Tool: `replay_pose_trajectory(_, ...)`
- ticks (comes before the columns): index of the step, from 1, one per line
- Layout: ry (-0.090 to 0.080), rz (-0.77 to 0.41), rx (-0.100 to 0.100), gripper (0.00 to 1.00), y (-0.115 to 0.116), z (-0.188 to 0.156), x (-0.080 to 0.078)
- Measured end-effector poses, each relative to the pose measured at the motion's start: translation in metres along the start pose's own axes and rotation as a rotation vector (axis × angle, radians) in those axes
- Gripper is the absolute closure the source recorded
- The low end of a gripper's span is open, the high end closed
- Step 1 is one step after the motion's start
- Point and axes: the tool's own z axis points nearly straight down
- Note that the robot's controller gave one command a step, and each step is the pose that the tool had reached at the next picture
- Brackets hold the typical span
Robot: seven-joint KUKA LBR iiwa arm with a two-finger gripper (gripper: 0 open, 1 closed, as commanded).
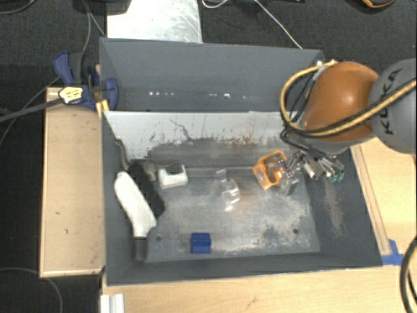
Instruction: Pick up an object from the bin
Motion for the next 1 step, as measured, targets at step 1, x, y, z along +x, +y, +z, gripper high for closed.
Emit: replay_pose_trajectory(1, 0.003, 0.001, -0.001, 1.00, 0.0004, -0.0056, 0.0008)
